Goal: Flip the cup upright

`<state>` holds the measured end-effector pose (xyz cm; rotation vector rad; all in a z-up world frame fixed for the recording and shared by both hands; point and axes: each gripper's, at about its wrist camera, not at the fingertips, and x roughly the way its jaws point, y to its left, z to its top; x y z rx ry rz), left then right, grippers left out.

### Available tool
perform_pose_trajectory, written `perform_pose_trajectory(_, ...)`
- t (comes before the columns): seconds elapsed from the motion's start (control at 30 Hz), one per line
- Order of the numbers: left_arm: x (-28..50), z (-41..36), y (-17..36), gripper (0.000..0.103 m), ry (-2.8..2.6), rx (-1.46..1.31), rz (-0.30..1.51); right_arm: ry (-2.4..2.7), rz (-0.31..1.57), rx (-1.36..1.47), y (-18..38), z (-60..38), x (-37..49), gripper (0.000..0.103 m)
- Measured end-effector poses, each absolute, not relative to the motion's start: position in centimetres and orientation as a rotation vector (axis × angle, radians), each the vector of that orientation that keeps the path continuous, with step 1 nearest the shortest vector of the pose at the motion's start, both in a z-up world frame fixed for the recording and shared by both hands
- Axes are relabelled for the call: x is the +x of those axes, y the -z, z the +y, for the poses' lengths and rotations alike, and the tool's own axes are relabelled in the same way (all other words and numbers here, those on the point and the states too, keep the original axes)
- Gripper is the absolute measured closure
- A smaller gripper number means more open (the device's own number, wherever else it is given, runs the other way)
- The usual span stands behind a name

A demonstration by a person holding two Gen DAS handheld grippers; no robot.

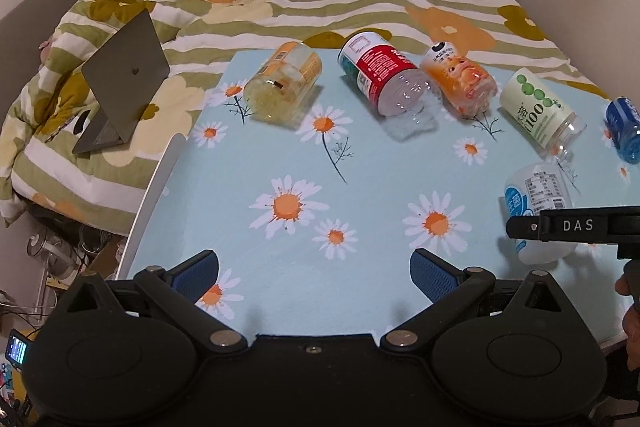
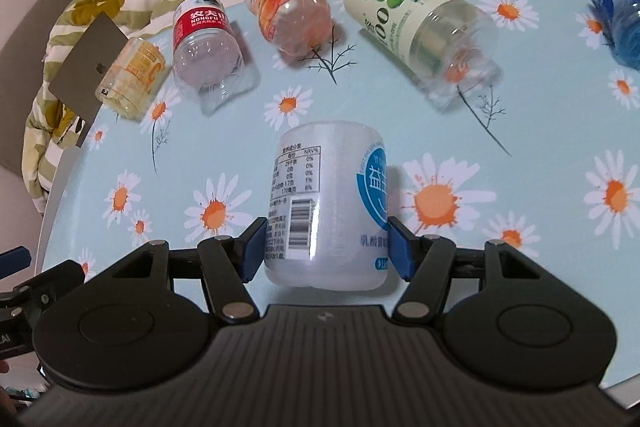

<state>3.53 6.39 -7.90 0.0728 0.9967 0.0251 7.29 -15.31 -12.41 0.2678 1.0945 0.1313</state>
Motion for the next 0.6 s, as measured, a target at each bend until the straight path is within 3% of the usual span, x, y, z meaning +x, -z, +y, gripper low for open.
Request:
perform_pose_trajectory(0.13, 3.7, 6.7, 7.9, 0.0, -0.022, 0.068, 0.998, -0.114, 1.112, 0.282, 12.6, -15.4, 7.4, 0.021)
perform_pose_trajectory(0.27, 3.8, 6.7, 7.7, 0.0, -0.02, 0.071, 0.991, -0.114, 1.112, 0.307, 12.5, -15.7, 7.4, 0.005)
perform_pose_trajectory(0.6, 4.5, 4.6, 5.1, 0.0, -0.006, 0.072, 0.929, -0.167, 1.098, 0.323, 9.7, -17.1, 6.3, 0.004)
